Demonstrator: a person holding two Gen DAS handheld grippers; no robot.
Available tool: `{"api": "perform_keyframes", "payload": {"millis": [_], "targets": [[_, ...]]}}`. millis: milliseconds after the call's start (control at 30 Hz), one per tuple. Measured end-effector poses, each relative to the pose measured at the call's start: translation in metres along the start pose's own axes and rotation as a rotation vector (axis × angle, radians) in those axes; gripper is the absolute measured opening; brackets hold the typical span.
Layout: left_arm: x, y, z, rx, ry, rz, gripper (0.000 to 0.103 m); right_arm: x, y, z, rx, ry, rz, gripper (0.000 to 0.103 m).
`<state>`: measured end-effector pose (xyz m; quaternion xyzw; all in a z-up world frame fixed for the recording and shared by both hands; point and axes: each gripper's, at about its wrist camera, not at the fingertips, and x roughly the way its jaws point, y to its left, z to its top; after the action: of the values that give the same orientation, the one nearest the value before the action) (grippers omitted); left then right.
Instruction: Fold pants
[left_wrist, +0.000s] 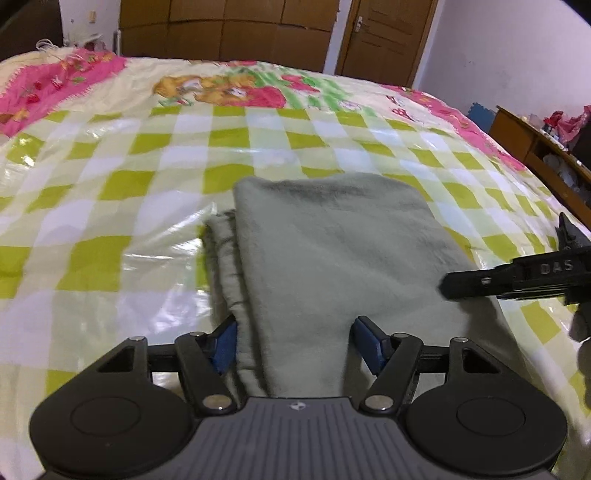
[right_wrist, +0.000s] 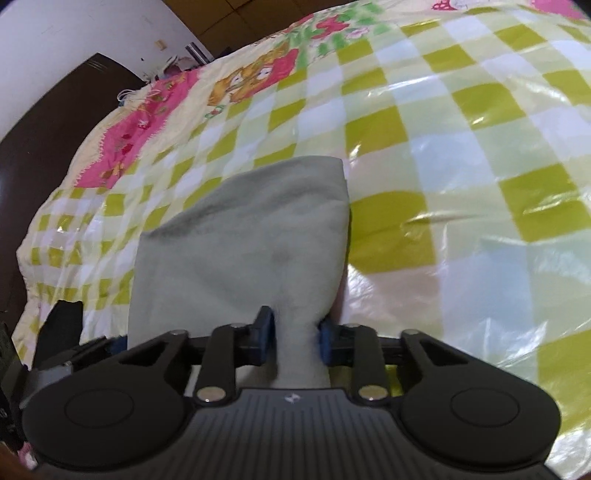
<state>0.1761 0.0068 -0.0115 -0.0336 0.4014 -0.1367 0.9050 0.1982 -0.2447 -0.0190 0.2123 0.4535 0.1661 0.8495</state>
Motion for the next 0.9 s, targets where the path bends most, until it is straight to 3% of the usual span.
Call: {"api": "perform_keyframes", "payload": {"millis": [267,433,533,733,900], "targets": [[-0.025,-0.002,0.002,0.056,-0.088,0.127,0.078,-0.035,0.017,-0.012,-0.166,-0.120,-0.147,0.031],[-0.013,-0.001,0.042,0.024,-0.152,0.114,0.078,-0.040,0.042,-0.025,-0.247,-0.123,-0.082,0.031],[0.010,-0.001,0.057,0.029,-0.152,0.163,0.078,-0.035,0.061,-0.041,-0.312,-0.082,-0.013,0.031],[0.043,0.023,0.060,-0.021,-0.087,0.319,0.081,0.000,0.088,-0.066,-0.436,0.017,0.058,0.031],[0.038,0.028,0.051,-0.032,-0.085,0.344,0.081,0.010,0.082,-0.068,-0.419,0.053,0.070,0.028]]}}
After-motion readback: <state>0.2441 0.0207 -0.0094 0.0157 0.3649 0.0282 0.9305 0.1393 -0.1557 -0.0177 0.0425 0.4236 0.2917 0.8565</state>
